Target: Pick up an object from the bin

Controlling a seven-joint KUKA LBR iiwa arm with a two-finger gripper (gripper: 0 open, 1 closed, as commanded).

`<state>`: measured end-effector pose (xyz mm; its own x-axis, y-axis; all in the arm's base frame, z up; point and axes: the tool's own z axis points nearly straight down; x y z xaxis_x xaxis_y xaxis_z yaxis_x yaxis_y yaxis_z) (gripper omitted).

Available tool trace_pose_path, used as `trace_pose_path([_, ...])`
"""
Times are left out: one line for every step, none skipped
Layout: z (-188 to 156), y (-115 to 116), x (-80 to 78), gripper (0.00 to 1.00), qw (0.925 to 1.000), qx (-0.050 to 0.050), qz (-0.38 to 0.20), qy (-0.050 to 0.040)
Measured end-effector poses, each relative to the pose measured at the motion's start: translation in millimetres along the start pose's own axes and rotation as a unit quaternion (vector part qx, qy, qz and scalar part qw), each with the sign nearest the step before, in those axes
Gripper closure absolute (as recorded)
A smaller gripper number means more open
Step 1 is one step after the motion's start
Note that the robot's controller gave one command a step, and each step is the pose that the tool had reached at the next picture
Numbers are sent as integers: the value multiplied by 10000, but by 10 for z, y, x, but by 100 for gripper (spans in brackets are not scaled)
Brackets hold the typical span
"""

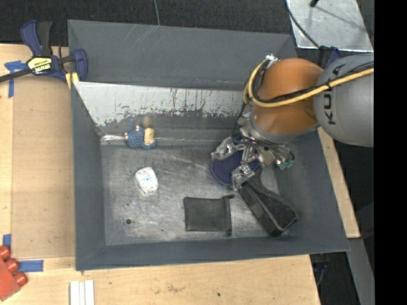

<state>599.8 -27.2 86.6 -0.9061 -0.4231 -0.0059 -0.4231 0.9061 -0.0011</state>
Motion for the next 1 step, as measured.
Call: trace_pose_path([-1380, -109, -90, 100, 9997, 25, 231, -30])
